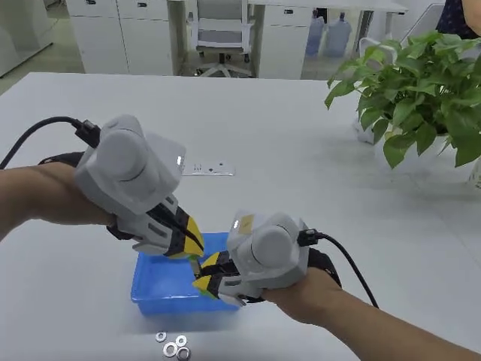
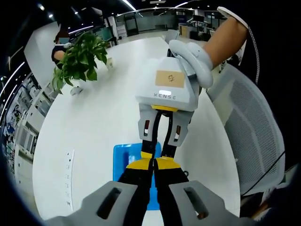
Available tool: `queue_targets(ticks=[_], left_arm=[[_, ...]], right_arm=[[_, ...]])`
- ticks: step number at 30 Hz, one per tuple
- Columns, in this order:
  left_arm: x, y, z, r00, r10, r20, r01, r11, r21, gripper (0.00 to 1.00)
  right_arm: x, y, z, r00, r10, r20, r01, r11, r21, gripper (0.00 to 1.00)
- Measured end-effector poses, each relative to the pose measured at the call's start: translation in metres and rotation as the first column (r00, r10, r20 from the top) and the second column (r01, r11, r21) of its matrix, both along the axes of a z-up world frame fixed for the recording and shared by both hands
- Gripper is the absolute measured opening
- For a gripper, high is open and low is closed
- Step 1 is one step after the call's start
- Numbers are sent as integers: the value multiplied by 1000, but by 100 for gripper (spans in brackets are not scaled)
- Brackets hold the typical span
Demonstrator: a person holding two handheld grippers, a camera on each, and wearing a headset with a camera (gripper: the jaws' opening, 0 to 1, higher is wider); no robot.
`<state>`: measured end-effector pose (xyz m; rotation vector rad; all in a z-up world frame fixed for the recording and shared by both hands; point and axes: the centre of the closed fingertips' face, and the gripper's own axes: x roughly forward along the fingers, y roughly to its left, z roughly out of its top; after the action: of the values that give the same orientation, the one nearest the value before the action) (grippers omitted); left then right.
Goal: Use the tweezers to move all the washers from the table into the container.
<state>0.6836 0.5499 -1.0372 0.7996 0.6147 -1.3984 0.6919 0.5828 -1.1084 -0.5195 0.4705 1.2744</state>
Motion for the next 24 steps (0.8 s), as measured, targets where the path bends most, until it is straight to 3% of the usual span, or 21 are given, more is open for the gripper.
queue_targets(ticks=[24], left_arm=[[22,-2,-26,999,-5,-43,5,1000,-5,5]], right_arm=[[19,-2,-27,996,-48,-70,47,999,-22,10]])
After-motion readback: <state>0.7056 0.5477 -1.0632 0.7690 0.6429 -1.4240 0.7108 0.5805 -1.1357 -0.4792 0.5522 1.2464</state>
